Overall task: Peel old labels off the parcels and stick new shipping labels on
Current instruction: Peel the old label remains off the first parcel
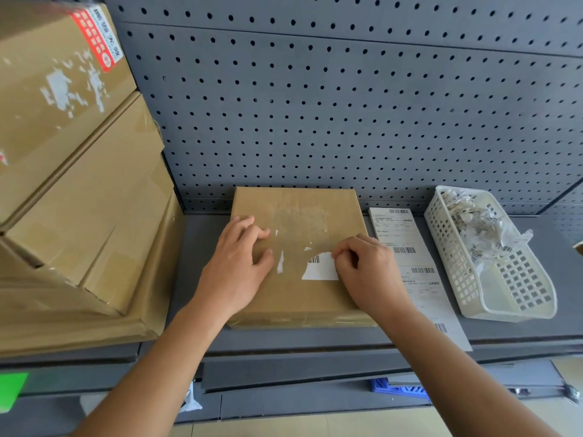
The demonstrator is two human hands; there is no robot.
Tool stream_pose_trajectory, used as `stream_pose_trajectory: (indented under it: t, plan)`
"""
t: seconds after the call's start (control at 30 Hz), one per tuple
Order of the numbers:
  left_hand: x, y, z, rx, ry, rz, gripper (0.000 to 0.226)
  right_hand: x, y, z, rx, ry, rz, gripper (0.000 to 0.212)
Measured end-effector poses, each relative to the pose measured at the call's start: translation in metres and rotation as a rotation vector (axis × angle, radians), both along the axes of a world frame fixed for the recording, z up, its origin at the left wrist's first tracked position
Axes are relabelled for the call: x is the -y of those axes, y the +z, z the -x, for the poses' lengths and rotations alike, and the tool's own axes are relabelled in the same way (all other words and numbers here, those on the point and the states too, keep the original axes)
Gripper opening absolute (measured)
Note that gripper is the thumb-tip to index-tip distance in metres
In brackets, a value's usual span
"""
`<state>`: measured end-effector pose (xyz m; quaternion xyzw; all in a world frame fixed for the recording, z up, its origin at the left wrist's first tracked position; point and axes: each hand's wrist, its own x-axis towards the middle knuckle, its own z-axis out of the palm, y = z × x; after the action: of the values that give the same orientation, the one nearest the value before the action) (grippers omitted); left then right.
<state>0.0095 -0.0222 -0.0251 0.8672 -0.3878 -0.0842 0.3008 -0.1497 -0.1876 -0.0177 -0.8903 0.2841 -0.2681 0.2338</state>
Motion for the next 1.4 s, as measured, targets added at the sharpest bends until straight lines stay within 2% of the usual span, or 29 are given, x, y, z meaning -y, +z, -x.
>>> stream_pose_trajectory:
  t: [0.1,0.3,0.43,0.53,0.73,0.83,1.03,1.23,1.33,1.4]
  plan:
    - [0.000,-0.001,-0.001,0.004,-0.003,0.004,0.037,0.001,0.010,0.003,0.017,-0.024,-0.160,0.024]
    - [0.000,-0.001,0.000,0.000,-0.002,0.003,0.038,-0.005,0.000,0.002,0.007,-0.029,0.001,0.022]
    - [0.000,0.000,0.000,-0.004,0.002,-0.006,0.038,-0.002,0.012,0.004,-0.049,0.004,-0.176,0.024]
    - [0.000,0.000,0.000,-0.006,0.001,-0.013,0.038,0.000,0.020,0.005,-0.021,-0.038,-0.298,0.027]
    - [0.000,0.002,0.001,-0.007,-0.001,-0.017,0.038,-0.011,0.008,0.003,-0.084,-0.022,-0.027,0.011]
    - [0.000,0.002,0.001,-0.007,-0.001,-0.016,0.038,-0.014,0.008,-0.001,-0.098,-0.044,-0.007,0.005]
    - [0.000,0.003,0.001,-0.009,0.003,-0.026,0.037,-0.015,0.011,-0.005,-0.246,-0.087,0.008,0.013]
    - [0.000,0.005,0.002,-0.016,0.003,-0.040,0.038,-0.011,0.017,-0.005,-0.264,-0.057,-0.156,0.013]
    - [0.001,0.007,0.002,-0.026,0.003,-0.056,0.040,-0.007,0.026,-0.003,-0.182,-0.025,-0.262,0.015]
    - [0.001,0.007,0.002,-0.029,0.001,-0.061,0.041,-0.005,0.030,0.000,-0.169,-0.014,-0.264,0.010]
